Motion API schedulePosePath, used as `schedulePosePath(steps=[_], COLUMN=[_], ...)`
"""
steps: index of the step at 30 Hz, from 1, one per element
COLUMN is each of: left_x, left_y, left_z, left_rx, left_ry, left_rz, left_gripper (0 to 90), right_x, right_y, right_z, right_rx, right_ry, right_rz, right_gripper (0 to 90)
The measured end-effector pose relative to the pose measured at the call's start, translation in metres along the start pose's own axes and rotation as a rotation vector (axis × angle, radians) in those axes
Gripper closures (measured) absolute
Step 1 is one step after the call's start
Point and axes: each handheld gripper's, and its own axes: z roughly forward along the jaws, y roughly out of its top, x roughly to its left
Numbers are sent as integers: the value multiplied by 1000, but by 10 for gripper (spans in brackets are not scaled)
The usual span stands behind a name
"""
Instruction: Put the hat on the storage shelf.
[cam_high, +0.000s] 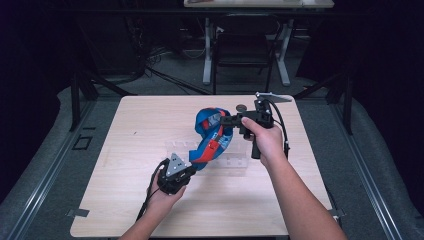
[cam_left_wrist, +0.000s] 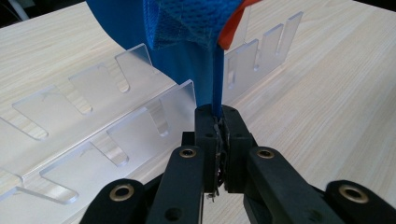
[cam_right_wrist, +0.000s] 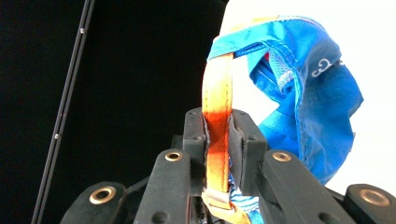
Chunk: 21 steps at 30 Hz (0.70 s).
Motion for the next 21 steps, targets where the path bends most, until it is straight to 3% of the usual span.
schedulePosePath(steps=[5, 10, 17, 21], left_x=[1, 2, 5, 9], left_y=[0, 0, -3, -8], left_z=[-3, -8, -15, -21], left_rx=[-4, -18, -19, -13], left_ry=[3, 8, 10, 8], left_rz=[-2, -6, -16, -38], left_gripper=[837, 780, 708, 639], right_x=[-1, -5, -11, -14], right_y=[0, -2, -7, -15], right_z=[-2, -12, -24, -31], right_rx=[-5, -25, -37, -30], right_ry=[-6, -57, -83, -118], right_rz=[2, -14, -24, -59], right_gripper=[770, 708, 698, 677])
